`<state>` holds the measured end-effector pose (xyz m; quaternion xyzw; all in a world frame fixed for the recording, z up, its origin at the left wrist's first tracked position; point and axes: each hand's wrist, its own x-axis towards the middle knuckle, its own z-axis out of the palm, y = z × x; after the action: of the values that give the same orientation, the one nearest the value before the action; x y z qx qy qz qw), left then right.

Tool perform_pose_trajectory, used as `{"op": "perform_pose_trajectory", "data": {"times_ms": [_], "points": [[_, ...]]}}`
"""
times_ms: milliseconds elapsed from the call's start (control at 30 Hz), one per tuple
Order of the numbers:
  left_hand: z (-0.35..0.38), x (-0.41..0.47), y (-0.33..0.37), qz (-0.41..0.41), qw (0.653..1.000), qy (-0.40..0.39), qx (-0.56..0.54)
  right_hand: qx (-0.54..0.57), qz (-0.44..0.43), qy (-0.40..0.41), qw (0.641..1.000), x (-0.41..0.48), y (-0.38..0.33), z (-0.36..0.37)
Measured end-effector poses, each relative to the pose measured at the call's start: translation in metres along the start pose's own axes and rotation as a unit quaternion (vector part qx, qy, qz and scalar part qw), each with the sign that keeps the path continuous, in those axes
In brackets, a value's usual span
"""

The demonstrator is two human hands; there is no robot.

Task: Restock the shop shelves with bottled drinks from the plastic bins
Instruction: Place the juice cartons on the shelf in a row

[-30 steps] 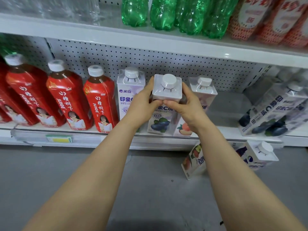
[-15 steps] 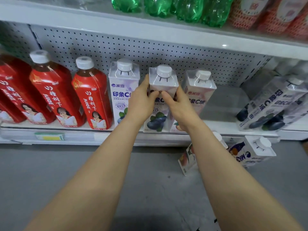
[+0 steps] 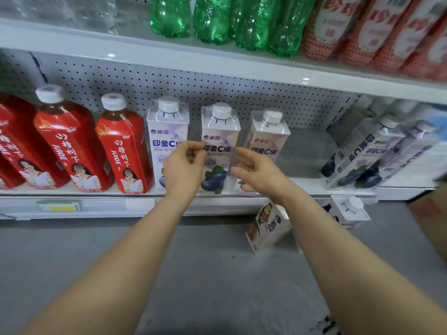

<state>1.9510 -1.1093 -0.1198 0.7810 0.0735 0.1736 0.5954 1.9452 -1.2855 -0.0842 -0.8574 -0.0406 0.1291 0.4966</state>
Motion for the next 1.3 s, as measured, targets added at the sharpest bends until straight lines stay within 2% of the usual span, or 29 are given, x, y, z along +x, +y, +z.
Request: {"op": "perform_pose_trajectory", "data": {"times_ms": [100,167,233,300,400,533,633,767,867,967,1167,1300], "points": [[0.009,-0.012,0.003,-0.012,0.996,-0.085,-0.01,-0.101,0.059,-0.074,0.99,-0.023,0.004,-0.046],[0.024,-0.024,0.009,-0.009,0.987,-0.162,0.018,-0.141,0.1,-0.086,0.981,-0.035,0.008,-0.074],[0.043,-0.038,0.017,0.004,0.959,-0.264,0.1,-0.177,0.129,-0.072,0.973,-0.043,0.018,-0.097],[0.067,-0.048,0.021,0.043,0.916,-0.35,0.191,-0.217,0.156,-0.055,0.962,-0.045,0.033,-0.116],[0.104,-0.058,0.015,0.066,0.876,-0.411,0.242,-0.25,0.19,-0.035,0.949,-0.042,0.063,-0.129],[0.133,-0.065,-0.01,0.066,0.859,-0.417,0.288,-0.244,0.217,-0.043,0.944,-0.039,0.103,-0.127],[0.143,-0.071,-0.034,0.031,0.874,-0.413,0.255,-0.212,0.21,-0.059,0.953,-0.039,0.135,-0.116],[0.15,-0.081,-0.052,0.023,0.906,-0.372,0.2,-0.141,0.151,0.007,0.978,-0.045,0.17,-0.098],[0.151,-0.085,-0.055,0.037,0.914,-0.36,0.186,-0.089,0.149,0.038,0.984,-0.049,0.194,-0.097],[0.155,-0.086,-0.054,0.052,0.909,-0.374,0.176,-0.051,0.147,0.045,0.987,-0.046,0.201,-0.099],[0.166,-0.076,-0.054,0.041,0.904,-0.381,0.19,-0.044,0.118,0.014,0.992,-0.038,0.198,-0.097],[0.171,-0.082,-0.055,0.039,0.918,-0.356,0.171,0.016,0.104,-0.001,0.994,-0.035,0.198,-0.093]]}}
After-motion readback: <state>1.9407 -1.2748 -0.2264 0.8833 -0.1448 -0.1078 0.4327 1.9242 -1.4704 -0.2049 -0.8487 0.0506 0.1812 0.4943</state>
